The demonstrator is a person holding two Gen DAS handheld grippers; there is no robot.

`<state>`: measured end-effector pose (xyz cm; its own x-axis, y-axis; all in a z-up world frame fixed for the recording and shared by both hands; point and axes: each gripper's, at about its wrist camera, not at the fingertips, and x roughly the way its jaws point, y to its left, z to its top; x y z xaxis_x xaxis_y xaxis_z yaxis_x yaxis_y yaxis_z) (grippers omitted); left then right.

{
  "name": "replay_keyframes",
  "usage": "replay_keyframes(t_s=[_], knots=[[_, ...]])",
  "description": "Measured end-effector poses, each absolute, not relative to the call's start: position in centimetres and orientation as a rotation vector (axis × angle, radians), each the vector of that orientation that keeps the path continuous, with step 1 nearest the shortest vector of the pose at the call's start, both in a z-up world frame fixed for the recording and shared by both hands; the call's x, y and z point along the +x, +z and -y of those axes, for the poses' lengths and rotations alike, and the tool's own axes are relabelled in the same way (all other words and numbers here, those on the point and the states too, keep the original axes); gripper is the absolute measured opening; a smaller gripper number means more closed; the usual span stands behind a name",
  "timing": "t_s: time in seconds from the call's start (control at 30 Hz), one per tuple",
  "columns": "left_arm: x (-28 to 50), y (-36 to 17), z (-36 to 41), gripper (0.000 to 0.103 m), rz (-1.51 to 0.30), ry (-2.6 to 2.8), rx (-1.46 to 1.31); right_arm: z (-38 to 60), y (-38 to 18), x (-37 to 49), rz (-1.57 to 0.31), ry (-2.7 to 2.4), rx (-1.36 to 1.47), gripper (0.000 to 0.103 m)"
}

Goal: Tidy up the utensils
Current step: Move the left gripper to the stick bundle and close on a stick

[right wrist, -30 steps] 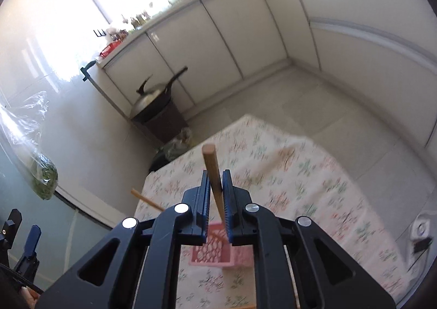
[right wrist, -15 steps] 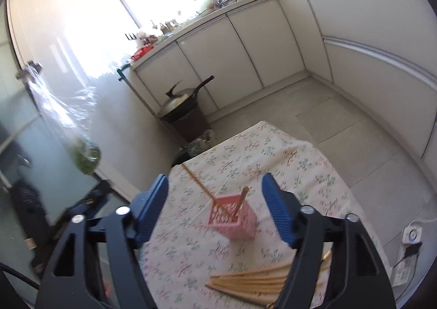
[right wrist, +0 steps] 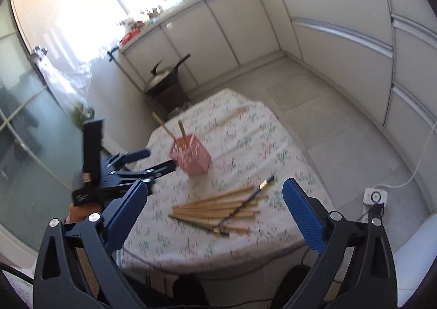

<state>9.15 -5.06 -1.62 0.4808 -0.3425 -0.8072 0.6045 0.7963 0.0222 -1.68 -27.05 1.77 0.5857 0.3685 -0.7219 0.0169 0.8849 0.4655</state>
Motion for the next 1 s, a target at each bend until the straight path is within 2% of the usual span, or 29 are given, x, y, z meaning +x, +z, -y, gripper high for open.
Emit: replay_keyframes(t_s=[0.17,0.27,0.33,0.43,0.47,0.53,0.63,0.9,1.0], knots=[[9.8,-6.9,9.4,0.096,-1.06,-0.589,0.483,27.4,-2.7,-1.6,-1.014,0.151,0.399,0.096],[11.6,-9.5,10.9,0.094,-1.164,-0.558,0.49,28.7,-6.7,-1.3,-1.122,0.15,0.497,0.096],[12.7,-10.7,12.0,0.089,-1.215,-0.537,0.481,29.6,-8.3,-0.8,-1.208,0.12,0.576,0.096],[14.5,-12.4,13.2,0.079,-1.293,-0.524,0.475,30.6,-8.6,-1.0,-1.185,0.126,0.652,0.096],[15.0,-13.0,13.7,0.07,-1.309,-0.515,0.485,30.7,-8.6,-1.0,-1.181,0.119,0.649,0.096],[15.8,-14.0,14.2,0.06,-1.341,-0.499,0.502,30.6,-8.9,-1.0,-1.197,0.126,0.641,0.096],[16.3,-14.8,14.3,0.056,-1.369,-0.504,0.501,30.0,-9.1,-0.7,-1.217,0.142,0.627,0.096],[17.0,-14.2,17.6,0.055,-1.345,-0.629,0.383,29.8,-9.5,-0.4,-1.24,0.157,0.624,0.096],[18.0,-16.0,19.0,0.047,-1.368,-0.596,0.411,30.0,-9.7,-0.3,-1.246,0.156,0.641,0.096]])
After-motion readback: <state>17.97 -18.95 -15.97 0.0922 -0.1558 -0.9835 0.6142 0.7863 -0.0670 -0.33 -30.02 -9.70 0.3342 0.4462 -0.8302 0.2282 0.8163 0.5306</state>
